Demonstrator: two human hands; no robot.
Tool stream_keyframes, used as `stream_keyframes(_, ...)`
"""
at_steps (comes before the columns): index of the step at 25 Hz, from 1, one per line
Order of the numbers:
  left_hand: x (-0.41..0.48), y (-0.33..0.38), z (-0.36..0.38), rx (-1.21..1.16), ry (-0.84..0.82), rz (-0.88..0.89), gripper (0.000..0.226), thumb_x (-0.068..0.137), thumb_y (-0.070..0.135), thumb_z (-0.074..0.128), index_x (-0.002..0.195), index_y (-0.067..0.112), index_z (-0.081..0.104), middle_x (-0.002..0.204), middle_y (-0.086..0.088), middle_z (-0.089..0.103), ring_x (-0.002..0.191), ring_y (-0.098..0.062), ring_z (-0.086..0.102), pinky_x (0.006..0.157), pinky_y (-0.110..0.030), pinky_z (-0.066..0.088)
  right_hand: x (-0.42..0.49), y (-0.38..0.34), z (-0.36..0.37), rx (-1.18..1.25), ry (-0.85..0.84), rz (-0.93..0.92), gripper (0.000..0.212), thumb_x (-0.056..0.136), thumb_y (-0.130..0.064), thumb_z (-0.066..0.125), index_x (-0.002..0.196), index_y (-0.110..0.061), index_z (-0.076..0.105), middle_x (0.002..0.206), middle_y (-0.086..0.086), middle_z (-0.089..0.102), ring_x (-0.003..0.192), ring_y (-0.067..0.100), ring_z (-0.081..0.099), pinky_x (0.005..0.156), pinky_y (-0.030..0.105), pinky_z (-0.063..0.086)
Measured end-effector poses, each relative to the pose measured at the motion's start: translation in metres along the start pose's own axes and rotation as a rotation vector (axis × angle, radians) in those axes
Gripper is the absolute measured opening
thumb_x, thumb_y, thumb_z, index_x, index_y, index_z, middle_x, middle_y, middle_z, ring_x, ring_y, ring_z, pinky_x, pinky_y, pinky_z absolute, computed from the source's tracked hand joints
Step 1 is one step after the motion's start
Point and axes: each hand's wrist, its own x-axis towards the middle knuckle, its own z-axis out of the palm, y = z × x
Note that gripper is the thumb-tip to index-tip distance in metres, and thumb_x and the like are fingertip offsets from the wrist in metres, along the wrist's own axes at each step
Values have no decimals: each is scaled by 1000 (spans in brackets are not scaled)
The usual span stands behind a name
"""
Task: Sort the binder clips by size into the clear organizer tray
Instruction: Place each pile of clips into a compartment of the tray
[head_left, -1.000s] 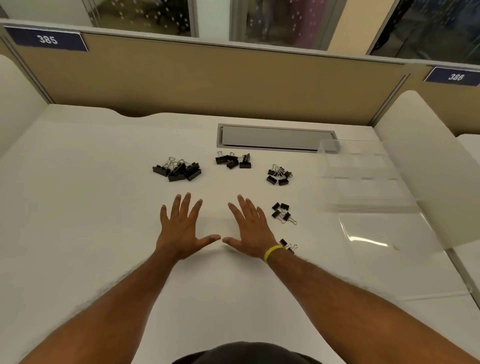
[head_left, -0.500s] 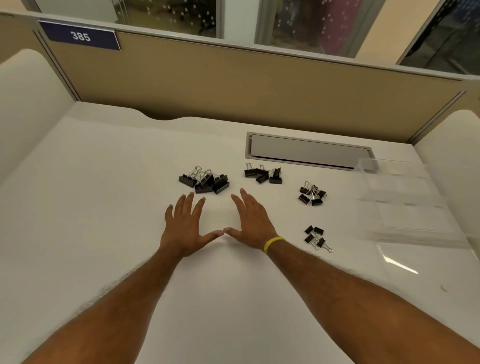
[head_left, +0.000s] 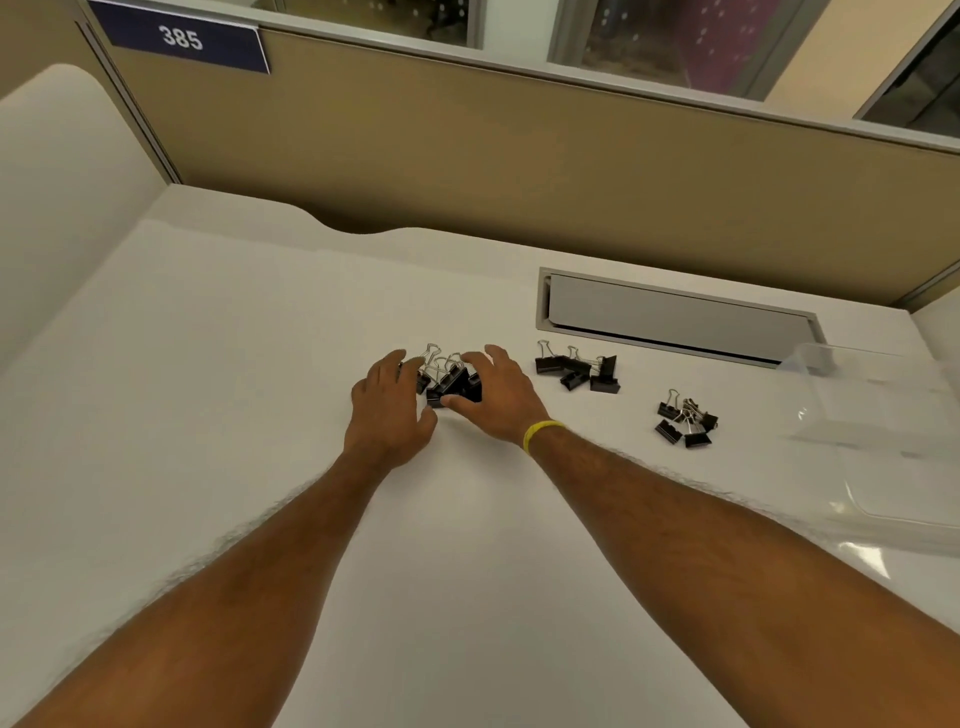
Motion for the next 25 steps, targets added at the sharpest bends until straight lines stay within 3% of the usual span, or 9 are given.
stream_keyframes(4,11,-2,7,-56,23,28,61,84,27,61,140,14,42,147,-9,38,136,-27,35,107,-48,30,7,7,8,2,-1,-6,54,85,-38,66,134,-23,50,131,7,48,122,26,47,96,38,45)
stream_keyframes(8,10,-3,12,-79,45,53,59,82,24,60,138,14,45,143,-7,42,132,-27,39,104,-47,33,5,13,10,55,50,-42,37,88,-28,64,123,-18,61,117,4,55,109,20,54,88,37,48)
stream_keyframes(18,6,2,9,-135,84,72,56,83,23,60,136,13,46,141,-6,45,128,-26,43,103,-45,36,-11,25,-3,134,216,11,37,87,-27,68,120,-13,60,119,1,57,106,14,55,91,27,46)
stream_keyframes(22,6,23,3,-458,237,48,41,89,23,54,128,11,51,127,-1,53,114,-19,53,95,-36,46,-21,10,-5,369,355,-43,36,85,-27,70,117,-13,61,113,0,58,102,9,56,89,20,47)
stream_keyframes(25,14,50,-13,-964,189,-244,39,95,27,56,131,15,47,121,0,58,105,-16,63,84,-33,56,-24,-17,-4,514,383,-156,33,84,-18,70,116,-12,62,110,1,54,98,7,58,84,16,50)
